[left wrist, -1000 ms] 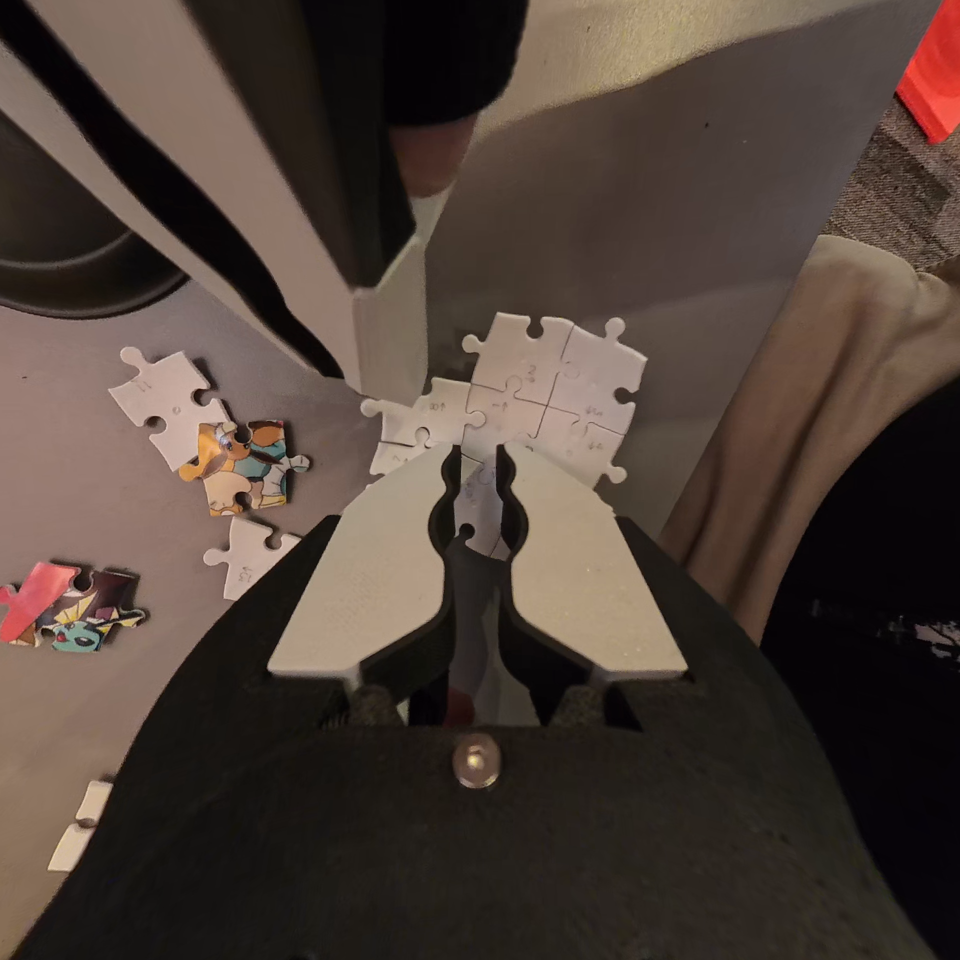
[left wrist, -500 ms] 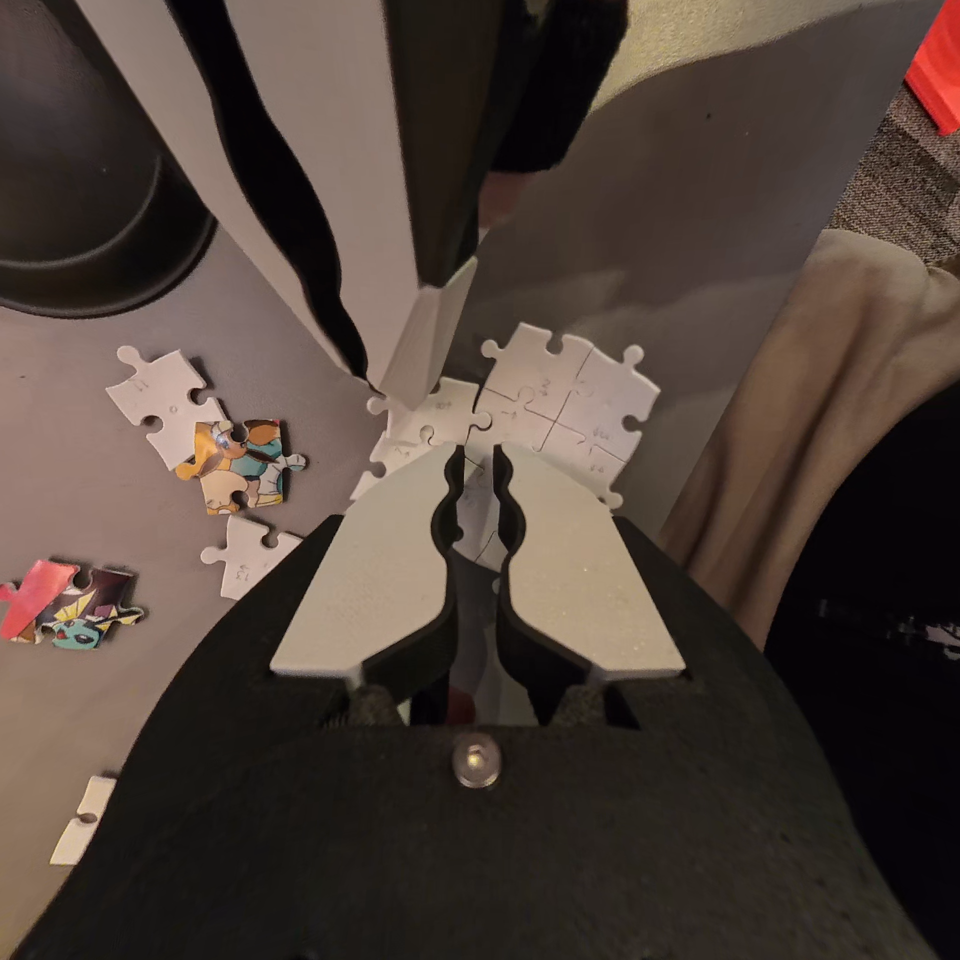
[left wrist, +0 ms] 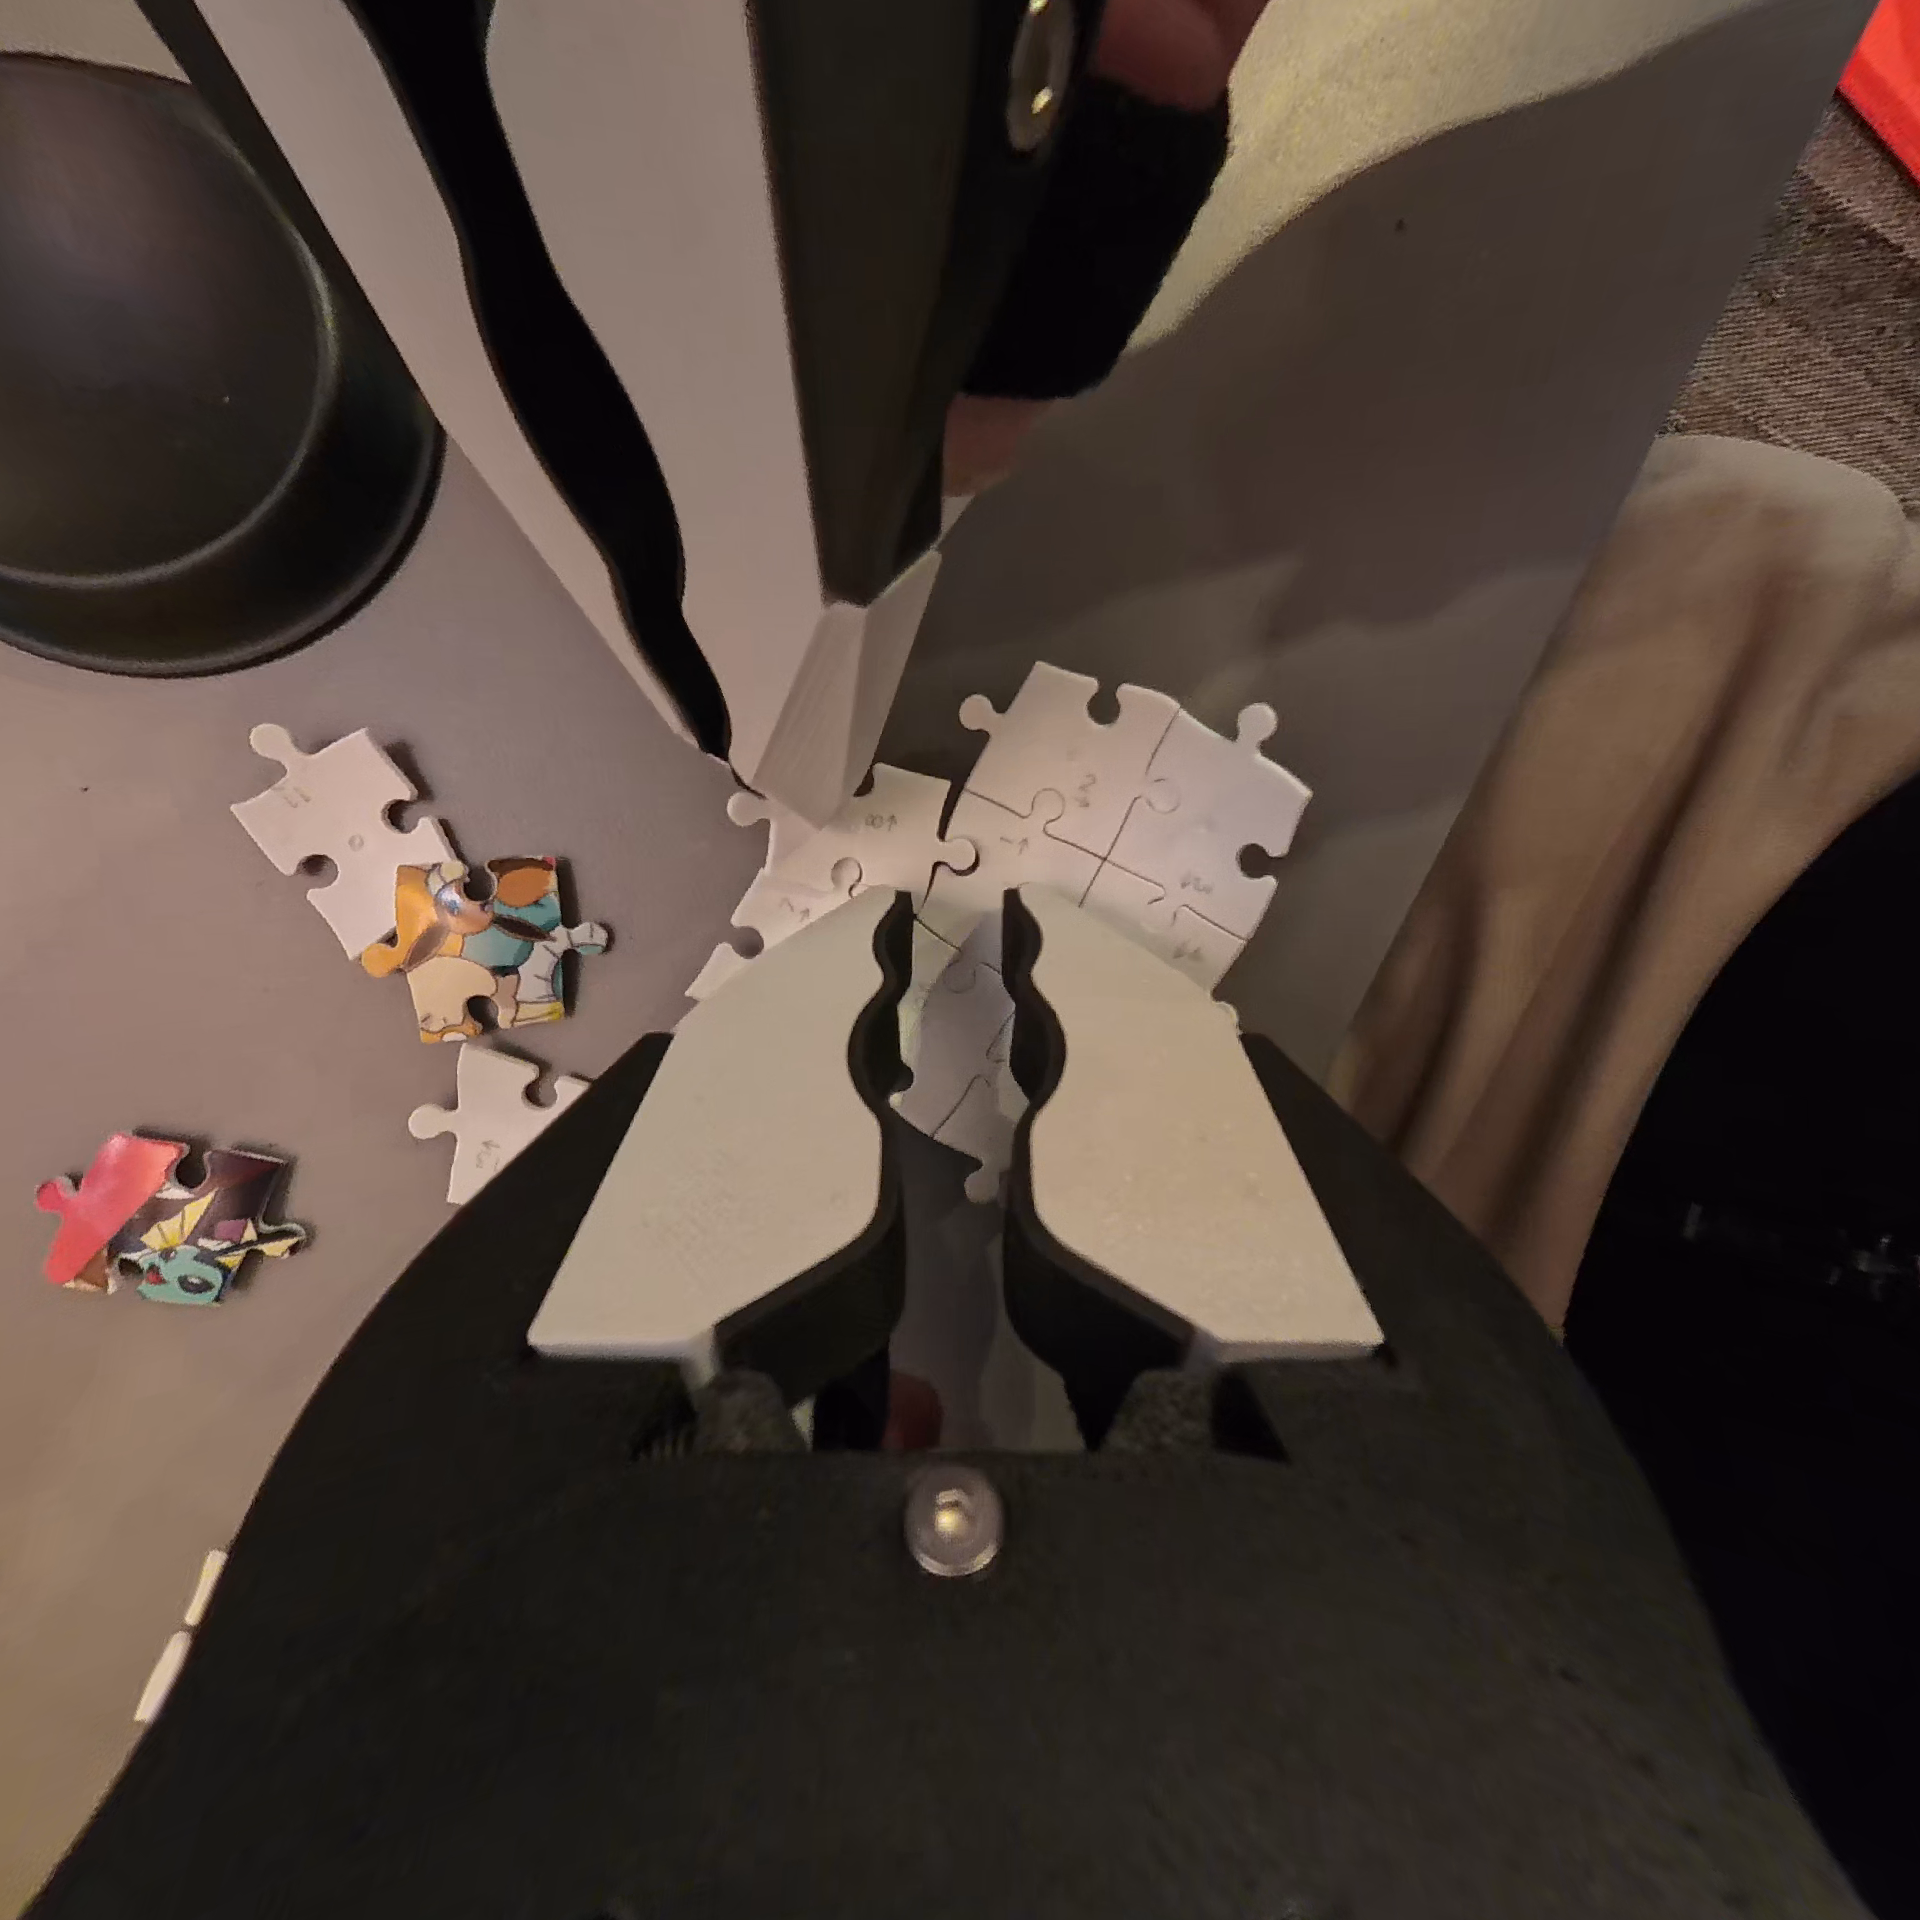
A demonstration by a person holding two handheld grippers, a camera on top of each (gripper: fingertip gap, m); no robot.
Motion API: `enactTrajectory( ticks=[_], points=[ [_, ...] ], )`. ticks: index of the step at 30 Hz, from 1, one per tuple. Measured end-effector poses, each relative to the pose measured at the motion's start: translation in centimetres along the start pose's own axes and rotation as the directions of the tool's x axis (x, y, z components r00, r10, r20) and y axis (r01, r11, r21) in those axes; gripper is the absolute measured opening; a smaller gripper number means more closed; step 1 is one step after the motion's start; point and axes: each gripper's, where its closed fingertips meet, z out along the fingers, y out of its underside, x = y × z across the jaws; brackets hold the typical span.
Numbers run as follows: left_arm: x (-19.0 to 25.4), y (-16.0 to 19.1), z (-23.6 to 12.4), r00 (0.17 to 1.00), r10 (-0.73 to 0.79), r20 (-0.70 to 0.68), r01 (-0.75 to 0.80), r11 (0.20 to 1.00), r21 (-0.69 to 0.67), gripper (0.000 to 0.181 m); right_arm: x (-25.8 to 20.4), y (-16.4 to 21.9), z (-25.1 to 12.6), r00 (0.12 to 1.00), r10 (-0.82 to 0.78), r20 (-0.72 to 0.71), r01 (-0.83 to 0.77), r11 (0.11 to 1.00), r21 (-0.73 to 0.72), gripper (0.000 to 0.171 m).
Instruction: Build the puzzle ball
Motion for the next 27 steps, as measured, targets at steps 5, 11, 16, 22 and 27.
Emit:
enactTrajectory(
  ticks=[5,11,16,22,27],
  points=[
    [0.0,-0.1,0.1,1.0,0.009,-0.01,-0.009,1.0,-0.015,0.016,-0.1,0.1,-0.1,1.0,0.008,-0.006,-0.008,1.0,0.008,0.005],
    [0.0,-0.1,0.1,1.0,-0.003,0.004,0.003,1.0,-0.013,0.012,-0.4,0.4,-0.3,0.999,0.049,-0.019,-0.049,0.999,0.007,0.005],
    [0.1,0.2,0.2,1.0,0.006,0.013,-0.006,1.0,-0.018,0.015,-0.3,0.2,-0.3,0.995,0.096,-0.023,-0.094,0.994,0.062,0.004],
    [0.2,0.3,0.1,1.0,0.004,0.019,-0.004,1.0,-0.009,0.019,-0.3,-0.4,-0.3,0.987,0.155,-0.04,-0.145,0.973,0.182,0.003],
    [0.2,0.3,0.1,0.999,0.01,0.038,-0.01,1.0,-0.004,0.021,-0.3,-0.6,-0.2,0.98,0.188,-0.068,-0.165,0.951,0.26,0.002]
  ],
)
